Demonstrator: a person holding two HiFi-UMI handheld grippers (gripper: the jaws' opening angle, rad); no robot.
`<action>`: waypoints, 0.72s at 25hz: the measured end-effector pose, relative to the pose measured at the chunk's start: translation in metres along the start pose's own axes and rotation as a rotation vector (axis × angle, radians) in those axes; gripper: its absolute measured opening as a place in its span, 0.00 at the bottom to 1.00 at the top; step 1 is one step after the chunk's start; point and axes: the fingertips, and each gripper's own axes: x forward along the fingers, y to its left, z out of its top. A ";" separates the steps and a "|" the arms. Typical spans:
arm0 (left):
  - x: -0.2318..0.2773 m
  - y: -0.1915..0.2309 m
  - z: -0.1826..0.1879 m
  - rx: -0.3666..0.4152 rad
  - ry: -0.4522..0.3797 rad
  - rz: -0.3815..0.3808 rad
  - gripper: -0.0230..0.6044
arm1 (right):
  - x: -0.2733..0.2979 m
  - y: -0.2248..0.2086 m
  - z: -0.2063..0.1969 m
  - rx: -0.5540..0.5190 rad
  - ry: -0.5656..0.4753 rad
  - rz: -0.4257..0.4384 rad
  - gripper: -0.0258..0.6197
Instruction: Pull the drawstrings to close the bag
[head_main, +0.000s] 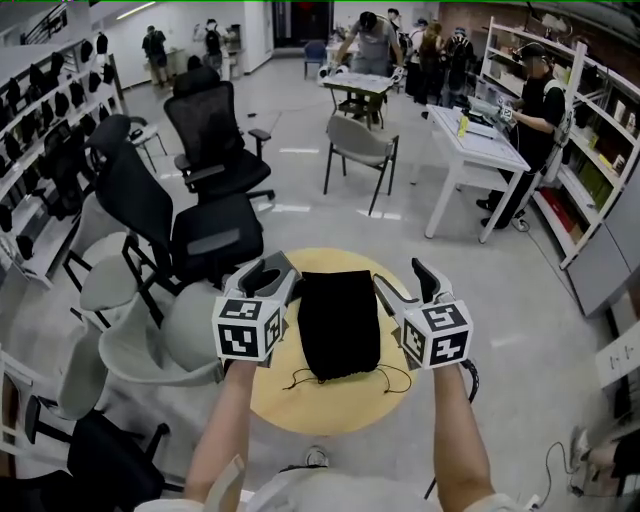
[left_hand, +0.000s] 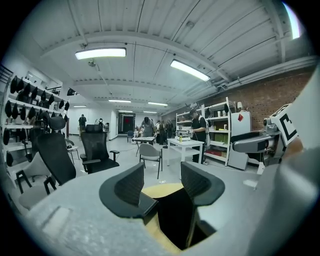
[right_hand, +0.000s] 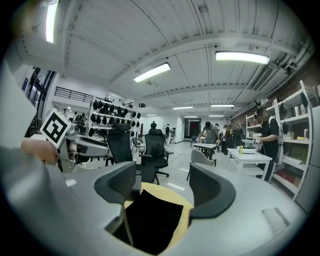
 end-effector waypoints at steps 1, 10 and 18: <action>0.003 0.004 0.000 -0.002 0.000 -0.001 0.42 | 0.005 0.000 0.000 0.000 0.002 -0.001 0.54; 0.017 0.020 -0.003 -0.016 0.001 -0.013 0.42 | 0.023 0.000 0.000 -0.007 0.018 -0.007 0.54; 0.014 0.011 0.001 -0.007 -0.005 0.014 0.42 | 0.014 -0.014 0.001 0.004 -0.001 0.002 0.54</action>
